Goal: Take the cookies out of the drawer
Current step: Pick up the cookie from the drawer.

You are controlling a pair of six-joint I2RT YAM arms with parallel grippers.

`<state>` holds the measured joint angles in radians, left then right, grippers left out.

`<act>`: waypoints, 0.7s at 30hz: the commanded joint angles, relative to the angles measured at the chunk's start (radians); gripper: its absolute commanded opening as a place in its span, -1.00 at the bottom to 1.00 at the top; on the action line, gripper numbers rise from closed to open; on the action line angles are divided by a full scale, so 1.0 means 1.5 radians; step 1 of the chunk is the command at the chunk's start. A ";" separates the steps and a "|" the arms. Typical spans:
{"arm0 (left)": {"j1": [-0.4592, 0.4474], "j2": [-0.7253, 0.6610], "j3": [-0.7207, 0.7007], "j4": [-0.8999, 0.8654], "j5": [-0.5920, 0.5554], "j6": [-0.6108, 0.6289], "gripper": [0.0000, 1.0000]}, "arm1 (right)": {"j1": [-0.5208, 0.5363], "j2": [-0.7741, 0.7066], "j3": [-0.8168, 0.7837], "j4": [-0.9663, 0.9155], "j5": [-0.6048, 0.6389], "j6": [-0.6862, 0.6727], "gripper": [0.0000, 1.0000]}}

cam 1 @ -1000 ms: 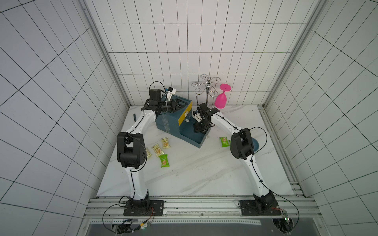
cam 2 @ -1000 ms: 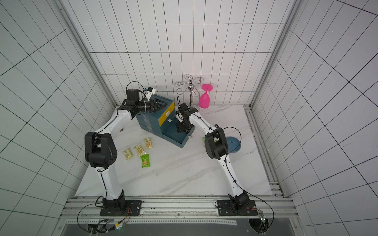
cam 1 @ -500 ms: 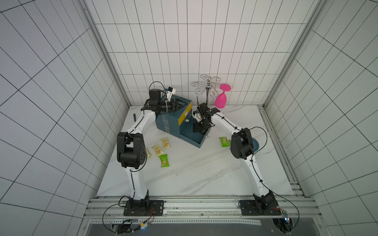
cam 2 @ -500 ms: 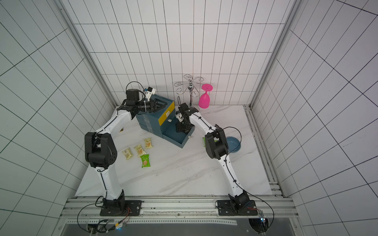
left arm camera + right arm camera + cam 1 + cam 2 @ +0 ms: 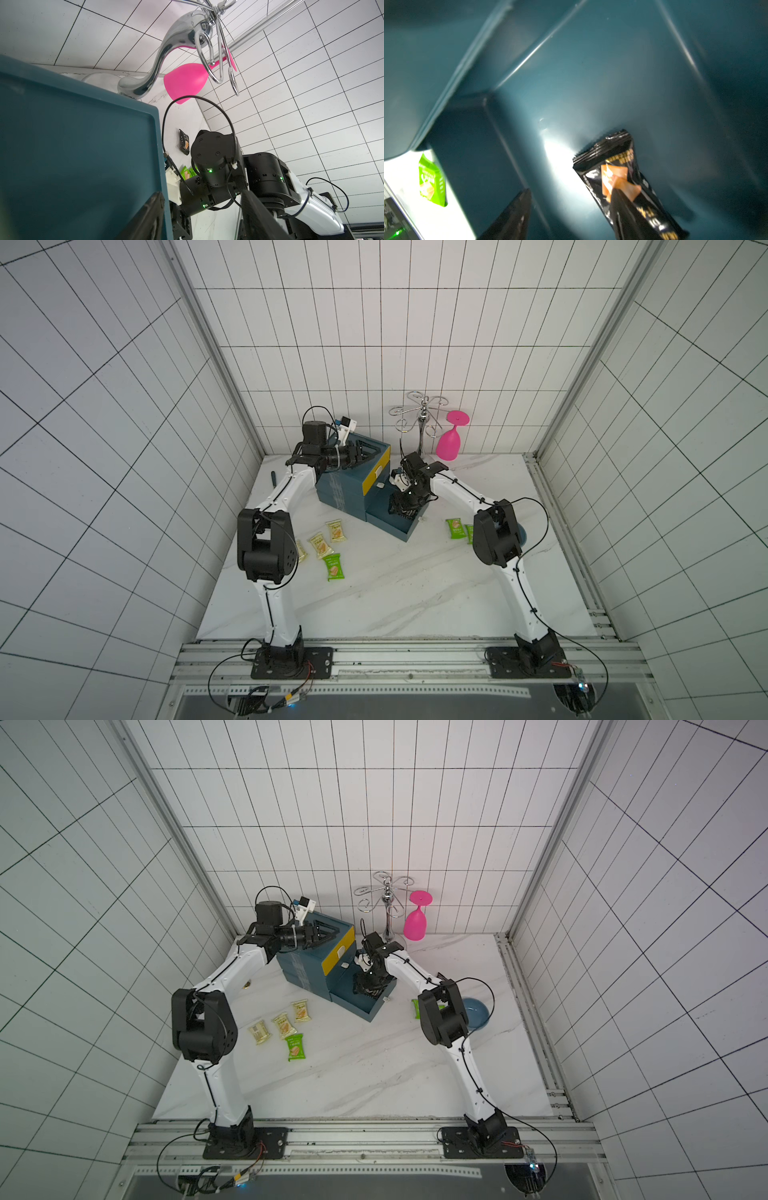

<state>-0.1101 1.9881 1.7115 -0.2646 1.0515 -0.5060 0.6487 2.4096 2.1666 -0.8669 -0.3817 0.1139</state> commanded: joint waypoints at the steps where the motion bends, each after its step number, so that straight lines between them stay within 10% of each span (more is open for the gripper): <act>1: 0.004 0.059 -0.054 -0.123 -0.050 -0.003 0.28 | 0.006 -0.063 -0.023 0.004 0.020 -0.034 0.35; 21: 0.007 0.074 -0.056 -0.111 -0.049 -0.009 0.28 | 0.010 0.051 0.107 -0.144 0.126 -0.274 0.44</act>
<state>-0.1081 1.9892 1.7065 -0.2462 1.0519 -0.5186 0.6567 2.4535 2.2623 -1.0302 -0.2276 -0.2405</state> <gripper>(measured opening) 0.636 0.717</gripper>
